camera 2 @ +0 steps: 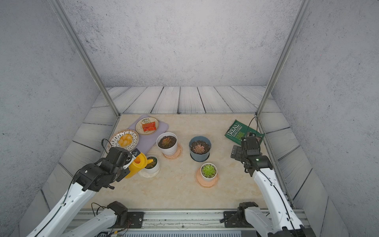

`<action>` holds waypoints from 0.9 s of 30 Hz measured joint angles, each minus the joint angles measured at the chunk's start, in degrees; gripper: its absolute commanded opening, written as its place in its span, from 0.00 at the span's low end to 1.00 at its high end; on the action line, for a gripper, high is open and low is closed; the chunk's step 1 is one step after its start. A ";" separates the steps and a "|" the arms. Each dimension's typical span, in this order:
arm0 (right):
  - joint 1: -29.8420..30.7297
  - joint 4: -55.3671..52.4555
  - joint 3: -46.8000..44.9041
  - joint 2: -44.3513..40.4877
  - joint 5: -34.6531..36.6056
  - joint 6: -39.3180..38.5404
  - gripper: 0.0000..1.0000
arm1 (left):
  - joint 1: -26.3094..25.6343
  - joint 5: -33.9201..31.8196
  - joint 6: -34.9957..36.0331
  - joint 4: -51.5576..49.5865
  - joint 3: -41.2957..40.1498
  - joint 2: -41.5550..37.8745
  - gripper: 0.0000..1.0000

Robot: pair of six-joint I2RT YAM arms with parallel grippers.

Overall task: Water the succulent around the soil edge
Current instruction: Water the soil of the potted plant with water.

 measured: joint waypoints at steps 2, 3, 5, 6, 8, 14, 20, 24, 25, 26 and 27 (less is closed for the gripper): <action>0.00 -0.02 0.00 0.00 0.00 0.00 0.99 | 0.00 -0.22 -0.28 0.57 -0.31 0.48 0.00; 0.00 -0.02 0.00 0.00 0.00 0.00 0.99 | 0.00 -0.24 -0.44 0.79 -0.44 0.72 0.00; 0.00 -0.02 0.00 0.00 0.00 -0.02 0.99 | 0.00 -0.28 -0.63 1.40 -0.61 1.18 0.00; 0.00 0.00 0.00 0.00 0.00 -0.02 0.99 | 0.00 -0.28 -0.72 1.75 -0.68 1.36 0.00; 0.00 0.00 0.00 0.00 0.00 -0.02 0.99 | 0.00 -0.55 -0.94 2.14 -0.74 1.79 0.00; 0.00 -0.02 0.00 0.00 0.00 -0.02 0.99 | 0.00 -1.77 -1.55 2.78 -0.76 2.58 0.00; 0.00 0.00 0.00 0.00 -0.07 -0.02 0.99 | 0.02 -3.41 -2.54 2.86 -0.76 2.95 0.00; 0.00 0.00 -0.02 0.00 -0.17 -0.02 0.99 | 0.20 -4.50 -3.04 2.82 -0.81 3.45 0.00; 0.00 0.00 0.00 0.00 -0.20 -0.02 0.99 | 0.31 -4.72 -3.19 2.82 -0.85 3.48 0.00; 0.00 0.00 0.00 0.00 -0.24 -0.02 0.99 | 0.37 -4.90 -3.28 2.80 -0.94 3.48 0.00; 0.00 0.00 0.00 0.00 -0.35 -0.02 0.99 | 0.46 -5.09 -3.41 2.78 -1.01 3.45 0.00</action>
